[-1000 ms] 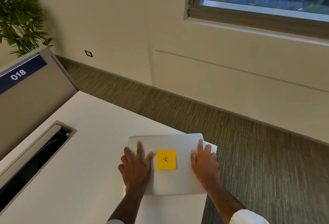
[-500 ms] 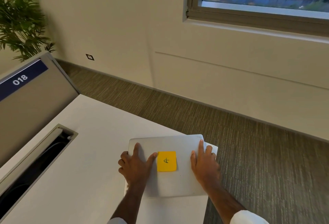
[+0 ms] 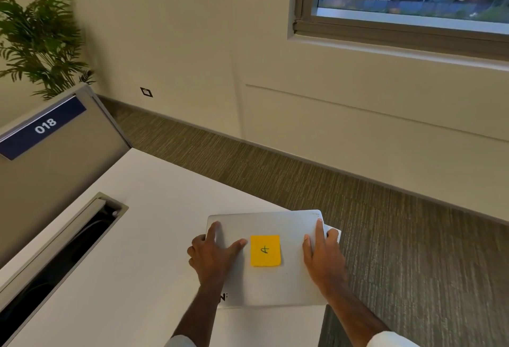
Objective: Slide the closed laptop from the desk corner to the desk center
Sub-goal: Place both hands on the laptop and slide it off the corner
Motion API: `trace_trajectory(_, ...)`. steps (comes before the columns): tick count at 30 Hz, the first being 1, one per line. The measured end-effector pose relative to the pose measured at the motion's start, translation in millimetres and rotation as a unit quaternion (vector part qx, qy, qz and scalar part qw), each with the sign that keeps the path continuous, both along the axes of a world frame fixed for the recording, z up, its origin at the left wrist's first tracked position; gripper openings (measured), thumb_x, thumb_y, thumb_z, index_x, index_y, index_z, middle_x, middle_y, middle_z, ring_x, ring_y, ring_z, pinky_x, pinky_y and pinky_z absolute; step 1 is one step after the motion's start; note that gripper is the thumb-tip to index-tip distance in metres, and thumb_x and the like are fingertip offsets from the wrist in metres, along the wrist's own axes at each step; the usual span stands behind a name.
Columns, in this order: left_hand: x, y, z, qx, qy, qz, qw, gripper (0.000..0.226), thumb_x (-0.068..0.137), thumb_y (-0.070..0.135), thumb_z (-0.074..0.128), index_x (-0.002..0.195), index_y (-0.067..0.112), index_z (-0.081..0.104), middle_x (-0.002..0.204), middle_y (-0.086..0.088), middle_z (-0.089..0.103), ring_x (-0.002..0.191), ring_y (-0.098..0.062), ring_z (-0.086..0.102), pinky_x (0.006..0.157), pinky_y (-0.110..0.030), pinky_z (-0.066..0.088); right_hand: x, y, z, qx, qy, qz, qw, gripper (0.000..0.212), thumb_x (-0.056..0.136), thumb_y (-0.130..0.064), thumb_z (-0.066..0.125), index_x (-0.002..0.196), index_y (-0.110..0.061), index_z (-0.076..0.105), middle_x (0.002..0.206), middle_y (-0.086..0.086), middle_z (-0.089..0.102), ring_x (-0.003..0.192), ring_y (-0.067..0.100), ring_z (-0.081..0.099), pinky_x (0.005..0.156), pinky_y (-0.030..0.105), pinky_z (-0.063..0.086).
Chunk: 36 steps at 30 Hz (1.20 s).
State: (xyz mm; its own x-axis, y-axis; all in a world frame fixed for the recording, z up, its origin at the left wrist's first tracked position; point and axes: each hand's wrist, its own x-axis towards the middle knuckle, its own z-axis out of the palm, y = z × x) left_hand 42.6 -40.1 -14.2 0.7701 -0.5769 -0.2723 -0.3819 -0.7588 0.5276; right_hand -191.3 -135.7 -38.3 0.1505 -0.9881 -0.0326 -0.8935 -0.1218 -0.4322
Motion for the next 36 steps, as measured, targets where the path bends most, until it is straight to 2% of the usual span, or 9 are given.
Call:
trace_trajectory(8, 2, 4, 0, -0.021, 0.055, -0.021, 0.998, 0.108, 0.062, 0.075, 0.077, 0.152, 0.038, 0.029, 0.126, -0.014, 0.046, 0.121, -0.035, 0.04, 0.096, -0.047, 0.043, -8, 3, 1, 0.011, 0.011, 0.003, 1.0, 0.064, 0.099, -0.049, 0.034, 0.154, -0.019, 0.02, 0.13, 0.011, 0.044, 0.1, 0.022, 0.063, 0.075, 0.035, 0.057)
trace_trajectory(13, 0, 13, 4, -0.039, 0.097, -0.041, 0.994, 0.109, 0.062, 0.077, 0.075, 0.152, 0.042, 0.023, 0.117, 0.0, 0.035, 0.114, -0.031, 0.056, 0.092, -0.043, 0.051, -13, 6, 5, 0.022, 0.007, 0.006, 1.0, 0.067, 0.098, -0.054, 0.034, 0.155, -0.022, 0.017, 0.13, 0.01, 0.043, 0.1, 0.021, 0.062, 0.077, 0.034, 0.055)
trace_trajectory(19, 7, 13, 14, -0.034, 0.074, -0.047, 0.996, 0.112, 0.062, 0.084, 0.068, 0.155, 0.042, 0.022, 0.129, -0.005, 0.041, 0.12, -0.034, 0.056, 0.097, -0.046, 0.048, -5, 0, 18, 0.021, -0.014, 0.014, 1.0, 0.069, 0.097, -0.058, 0.035, 0.155, -0.028, 0.013, 0.128, 0.009, 0.038, 0.096, 0.021, 0.062, 0.079, 0.037, 0.057)
trace_trajectory(29, 9, 42, 20, -0.042, 0.075, -0.034, 0.996, 0.111, 0.06, 0.087, 0.066, 0.152, 0.046, 0.021, 0.127, -0.003, 0.038, 0.12, -0.033, 0.055, 0.094, -0.045, 0.048, 0, 21, 28, 0.008, -0.007, 0.032, 0.999, 0.069, 0.097, -0.059, 0.032, 0.155, -0.027, 0.013, 0.125, 0.009, 0.041, 0.095, 0.018, 0.06, 0.075, 0.032, 0.054)
trace_trajectory(36, 18, 64, 29, -0.055, 0.073, -0.023, 0.996, 0.112, 0.06, 0.086, 0.067, 0.153, 0.044, 0.02, 0.131, -0.005, 0.037, 0.121, -0.035, 0.054, 0.096, -0.047, 0.049, 13, 34, 39, 0.011, -0.003, 0.053, 0.999, 0.069, 0.098, -0.057, 0.032, 0.156, -0.025, 0.014, 0.126, 0.01, 0.04, 0.098, 0.02, 0.061, 0.078, 0.034, 0.059)
